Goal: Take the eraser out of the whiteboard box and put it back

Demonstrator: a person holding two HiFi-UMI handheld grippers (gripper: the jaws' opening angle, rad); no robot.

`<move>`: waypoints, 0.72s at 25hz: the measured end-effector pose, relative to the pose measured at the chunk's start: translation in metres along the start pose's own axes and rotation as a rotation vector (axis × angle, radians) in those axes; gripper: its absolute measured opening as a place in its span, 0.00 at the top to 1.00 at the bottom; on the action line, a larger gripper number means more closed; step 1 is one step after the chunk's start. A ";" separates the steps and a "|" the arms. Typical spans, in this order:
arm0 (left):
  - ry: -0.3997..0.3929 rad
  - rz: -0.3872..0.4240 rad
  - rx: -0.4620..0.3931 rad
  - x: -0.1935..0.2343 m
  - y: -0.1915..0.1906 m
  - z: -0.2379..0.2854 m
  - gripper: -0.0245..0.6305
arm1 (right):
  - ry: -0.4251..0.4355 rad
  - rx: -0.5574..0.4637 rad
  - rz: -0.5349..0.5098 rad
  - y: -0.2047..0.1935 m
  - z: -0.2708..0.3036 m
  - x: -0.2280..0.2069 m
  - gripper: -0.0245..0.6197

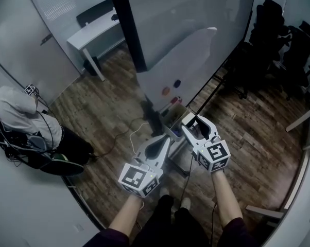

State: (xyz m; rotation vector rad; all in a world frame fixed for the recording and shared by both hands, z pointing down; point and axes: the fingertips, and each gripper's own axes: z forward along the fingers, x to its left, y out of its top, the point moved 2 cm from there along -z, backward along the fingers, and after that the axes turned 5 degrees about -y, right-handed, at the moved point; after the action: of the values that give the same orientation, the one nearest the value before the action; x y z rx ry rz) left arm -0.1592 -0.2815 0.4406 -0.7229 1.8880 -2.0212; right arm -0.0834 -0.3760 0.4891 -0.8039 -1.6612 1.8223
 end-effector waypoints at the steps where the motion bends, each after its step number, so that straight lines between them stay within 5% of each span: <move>1: -0.001 -0.003 0.002 0.000 -0.001 0.000 0.96 | 0.003 0.001 0.004 -0.001 0.000 0.000 0.60; 18: 0.001 0.001 -0.014 -0.010 0.004 -0.001 0.96 | 0.004 -0.024 0.024 0.011 -0.019 -0.001 0.61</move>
State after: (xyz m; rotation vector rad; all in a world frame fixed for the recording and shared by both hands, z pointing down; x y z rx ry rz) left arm -0.1519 -0.2755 0.4346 -0.7237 1.9042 -2.0103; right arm -0.0689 -0.3654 0.4771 -0.8407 -1.6809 1.8187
